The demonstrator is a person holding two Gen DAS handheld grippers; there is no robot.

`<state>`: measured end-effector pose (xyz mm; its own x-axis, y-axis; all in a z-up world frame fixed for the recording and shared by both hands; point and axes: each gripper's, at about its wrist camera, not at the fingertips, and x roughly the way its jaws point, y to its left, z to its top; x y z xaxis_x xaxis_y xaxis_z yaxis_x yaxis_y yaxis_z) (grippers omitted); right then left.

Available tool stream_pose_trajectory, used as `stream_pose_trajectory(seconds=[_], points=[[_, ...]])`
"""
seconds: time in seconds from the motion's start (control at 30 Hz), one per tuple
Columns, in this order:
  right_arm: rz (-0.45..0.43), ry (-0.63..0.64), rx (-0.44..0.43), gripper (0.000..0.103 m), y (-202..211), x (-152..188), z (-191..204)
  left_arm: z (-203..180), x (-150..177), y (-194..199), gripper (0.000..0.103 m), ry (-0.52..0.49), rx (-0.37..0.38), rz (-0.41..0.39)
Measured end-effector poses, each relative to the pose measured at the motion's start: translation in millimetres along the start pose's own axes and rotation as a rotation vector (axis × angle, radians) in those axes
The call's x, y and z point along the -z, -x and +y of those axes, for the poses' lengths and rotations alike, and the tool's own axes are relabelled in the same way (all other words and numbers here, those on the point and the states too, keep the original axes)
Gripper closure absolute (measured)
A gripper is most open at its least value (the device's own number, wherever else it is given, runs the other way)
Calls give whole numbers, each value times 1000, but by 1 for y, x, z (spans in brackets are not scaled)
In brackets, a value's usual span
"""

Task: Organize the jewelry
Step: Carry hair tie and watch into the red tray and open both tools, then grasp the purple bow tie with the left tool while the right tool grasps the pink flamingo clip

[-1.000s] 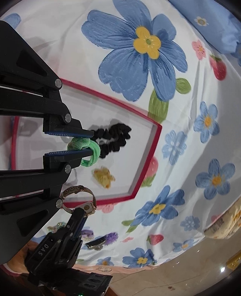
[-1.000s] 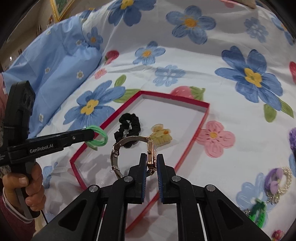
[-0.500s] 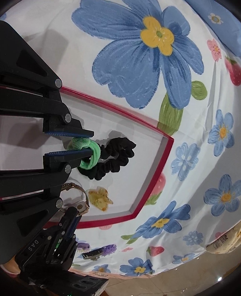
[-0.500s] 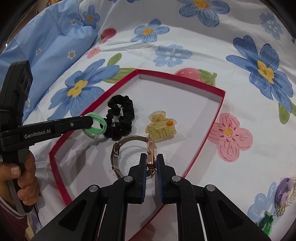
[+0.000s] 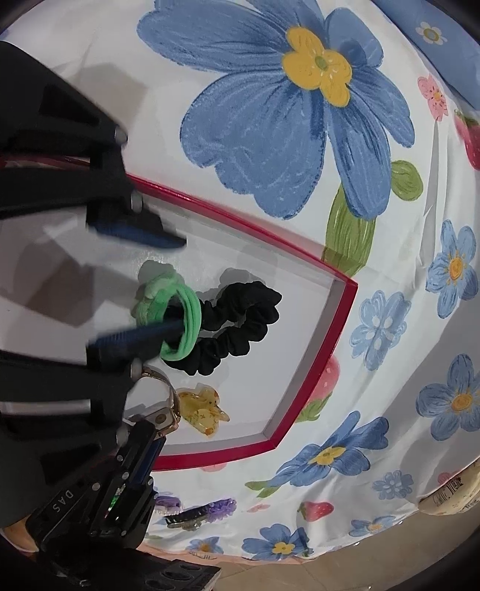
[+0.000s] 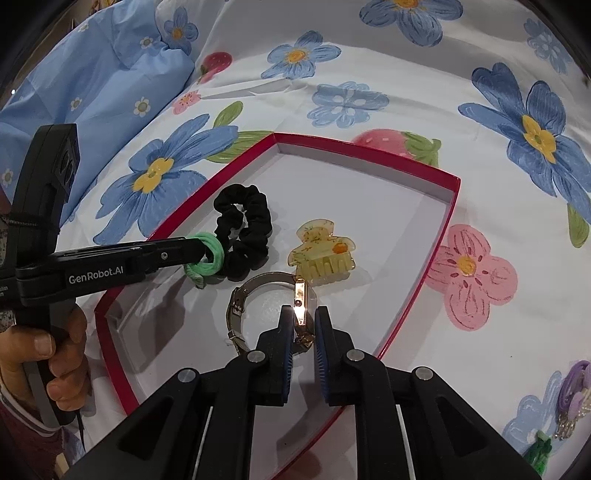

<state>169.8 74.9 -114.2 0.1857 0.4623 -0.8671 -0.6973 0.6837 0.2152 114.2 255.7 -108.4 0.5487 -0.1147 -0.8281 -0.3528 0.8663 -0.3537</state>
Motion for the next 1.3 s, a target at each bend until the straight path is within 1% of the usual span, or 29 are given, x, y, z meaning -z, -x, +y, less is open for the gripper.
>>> stream_pose_trajectory(seconds=[0.17,0.23,0.33,0.43,0.57,0.7,0.83,0.87,0.93,1.2,1.3], points=[[-8,-10,-8,85,5,0,-1,0,2,9,57,0,-6,-10],[-15,-17,-16,78,9,0,-2,-1,4,14,57,2,-5,-13],[-40,-27,-26,78,20,2,-2,-4,6,24,56,6,0,-26],[-69,-45,-35,77,37,8,-4,-10,11,37,51,20,17,-45],[-109,-74,-41,74,61,19,-12,-30,18,50,50,-10,45,-61],[-162,-137,-28,73,89,36,-32,-53,25,61,46,-45,72,-73],[-198,-193,-3,72,114,54,-55,-76,32,66,46,-80,100,-66],[-206,-206,7,70,120,60,-61,-83,35,66,46,-92,106,-63],[-218,-231,24,68,132,71,-72,-94,39,66,46,-112,113,-56],[-254,-333,96,67,168,113,-117,-133,54,64,46,-181,143,-25],[-266,-363,112,67,178,123,-129,-148,59,62,46,-209,150,-14]])
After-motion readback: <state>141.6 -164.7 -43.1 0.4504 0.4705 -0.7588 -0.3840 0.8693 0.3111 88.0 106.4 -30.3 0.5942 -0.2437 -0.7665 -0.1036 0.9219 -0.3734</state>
